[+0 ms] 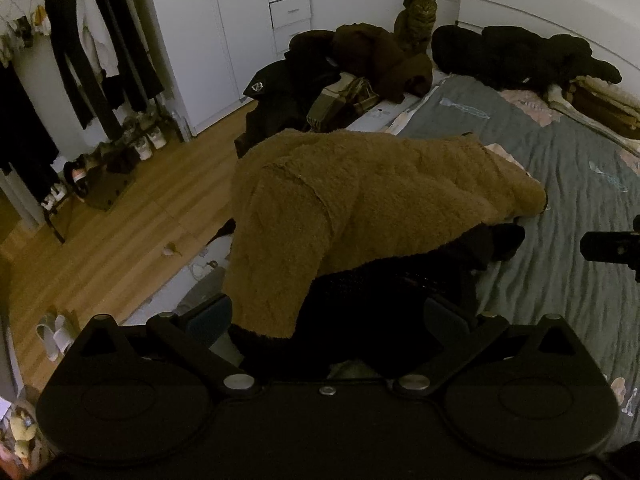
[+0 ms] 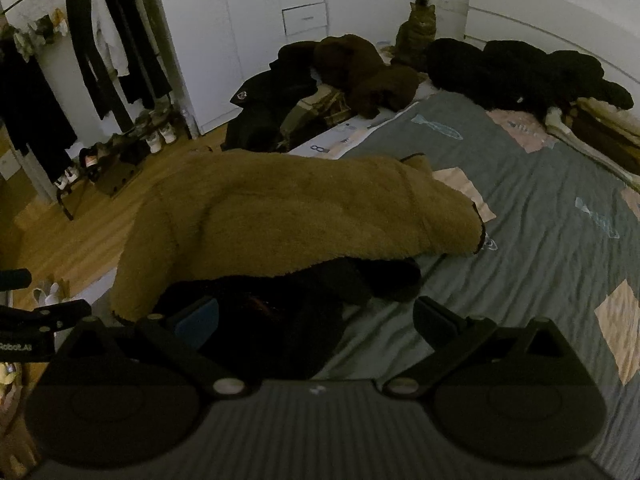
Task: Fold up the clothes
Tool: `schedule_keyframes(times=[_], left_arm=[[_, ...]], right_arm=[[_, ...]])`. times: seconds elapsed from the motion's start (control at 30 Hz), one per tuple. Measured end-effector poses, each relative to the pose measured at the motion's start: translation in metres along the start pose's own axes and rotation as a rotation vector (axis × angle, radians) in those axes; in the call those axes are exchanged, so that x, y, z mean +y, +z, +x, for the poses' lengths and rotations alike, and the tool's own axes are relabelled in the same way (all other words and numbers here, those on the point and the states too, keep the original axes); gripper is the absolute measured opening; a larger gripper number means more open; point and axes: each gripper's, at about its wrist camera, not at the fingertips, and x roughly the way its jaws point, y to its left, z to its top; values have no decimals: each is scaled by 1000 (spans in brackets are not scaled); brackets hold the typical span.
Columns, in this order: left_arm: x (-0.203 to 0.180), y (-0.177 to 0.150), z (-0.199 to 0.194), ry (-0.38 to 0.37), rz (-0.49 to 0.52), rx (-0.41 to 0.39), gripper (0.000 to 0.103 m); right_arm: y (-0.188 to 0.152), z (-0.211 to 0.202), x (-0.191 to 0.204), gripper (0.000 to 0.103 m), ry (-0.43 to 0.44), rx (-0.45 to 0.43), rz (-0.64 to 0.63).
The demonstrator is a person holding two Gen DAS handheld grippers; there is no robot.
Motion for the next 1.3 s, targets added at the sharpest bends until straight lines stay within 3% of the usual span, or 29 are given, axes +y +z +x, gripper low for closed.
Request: schedule_keyframes(times=[1.0, 1.3], left_arm=[[-1, 2, 1, -15, -9, 3, 103], [9, 8, 20, -5, -1, 1, 103]], right_arm=[[5, -4, 2, 103, -6, -5, -8], [7, 3, -2, 103, -5, -1, 1]])
